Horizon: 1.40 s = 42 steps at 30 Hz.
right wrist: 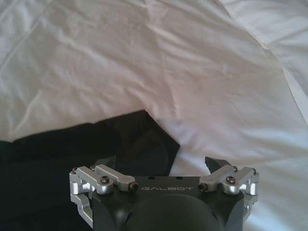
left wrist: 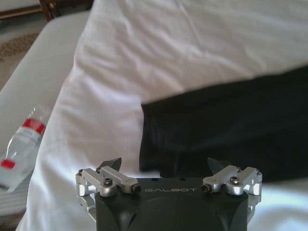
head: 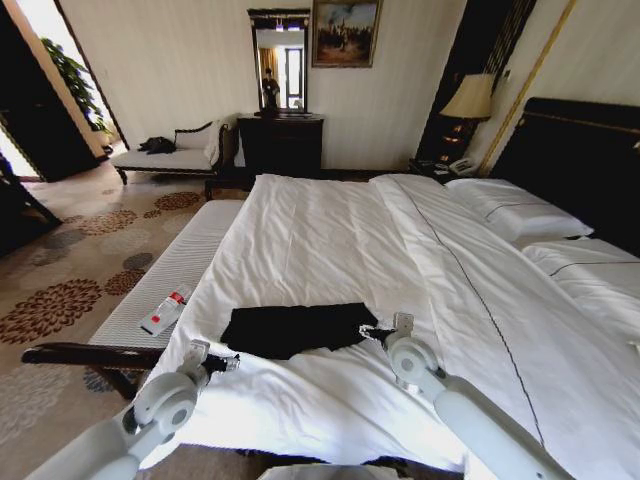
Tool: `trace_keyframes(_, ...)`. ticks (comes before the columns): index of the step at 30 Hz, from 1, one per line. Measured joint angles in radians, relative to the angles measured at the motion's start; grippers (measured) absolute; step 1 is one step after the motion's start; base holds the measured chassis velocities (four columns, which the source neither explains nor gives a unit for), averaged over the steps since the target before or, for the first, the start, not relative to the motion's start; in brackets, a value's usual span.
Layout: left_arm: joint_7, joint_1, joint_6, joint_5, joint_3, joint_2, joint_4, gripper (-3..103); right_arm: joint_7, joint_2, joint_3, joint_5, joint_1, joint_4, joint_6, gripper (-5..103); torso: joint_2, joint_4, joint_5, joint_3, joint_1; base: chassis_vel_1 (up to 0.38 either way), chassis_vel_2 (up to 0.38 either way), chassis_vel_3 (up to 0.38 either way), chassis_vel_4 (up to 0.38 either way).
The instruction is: Fold the clothes on the bed.
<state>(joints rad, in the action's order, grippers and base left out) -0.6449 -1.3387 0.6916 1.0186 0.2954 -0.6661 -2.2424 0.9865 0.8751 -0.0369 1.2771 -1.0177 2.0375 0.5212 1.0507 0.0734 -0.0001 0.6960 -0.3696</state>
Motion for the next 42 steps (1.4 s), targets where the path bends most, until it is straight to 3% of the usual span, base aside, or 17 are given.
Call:
trace_keyframes(2, 0.003, 0.070, -0.001, 0.023, -0.001, -0.019, 0.025, 100, 0.002, 0.013, 0.001, 0.014, 0.033, -0.010, -0.002, 100, 0.000, -0.0001, 0.0001, 0.000, 0.000, 0.000, 0.000, 0.000, 0.000)
trace_keyframes(3, 0.019, 0.166, -0.002, 0.031, -0.023, -0.042, 0.086, 100, -0.001, 0.035, 0.013, 0.022, 0.078, -0.049, -0.003, 100, 0.000, -0.0001, 0.0002, 0.000, 0.000, 0.000, 0.000, 0.000, 0.000)
trace_keyframes(8, 0.062, 0.325, -0.006, 0.034, -0.099, -0.110, 0.238, 100, -0.024, 0.092, 0.063, 0.017, 0.176, -0.165, -0.007, 100, 0.000, 0.0000, 0.0003, 0.001, -0.001, 0.000, 0.000, 0.000, 0.000)
trace_keyframes(15, 0.052, 0.408, 0.025, 0.033, -0.194, -0.183, 0.396, 100, -0.050, 0.144, 0.136, -0.021, 0.256, -0.299, -0.020, 100, 0.000, -0.0003, -0.0001, 0.001, -0.001, 0.000, 0.000, 0.000, 0.000)
trace_keyframes(22, 0.029, 0.371, 0.043, 0.033, -0.217, -0.155, 0.377, 100, -0.050, 0.108, 0.164, -0.034, 0.218, -0.281, -0.021, 100, 0.000, -0.0001, 0.0002, 0.000, -0.001, 0.000, 0.000, 0.000, 0.000)
trace_keyframes(30, -0.044, 0.268, 0.044, 0.085, -0.212, -0.046, 0.226, 100, -0.014, 0.043, 0.147, -0.037, 0.117, -0.187, -0.027, 100, 0.000, -0.0001, 0.0001, 0.000, 0.000, 0.000, 0.000, 0.000, 0.000)
trace_keyframes(35, -0.116, 0.127, 0.045, 0.103, -0.167, 0.054, 0.096, 100, 0.048, 0.002, 0.110, -0.035, 0.018, -0.086, -0.031, 100, 0.000, -0.0004, 0.0003, 0.000, 0.000, 0.000, 0.000, 0.000, 0.000)
trace_keyframes(42, -0.166, -0.018, 0.046, 0.066, -0.123, 0.083, 0.024, 100, 0.125, 0.003, 0.065, -0.064, -0.087, 0.022, -0.046, 100, 0.000, 0.0000, 0.0002, 0.000, 0.000, 0.000, 0.000, 0.000, 0.000)
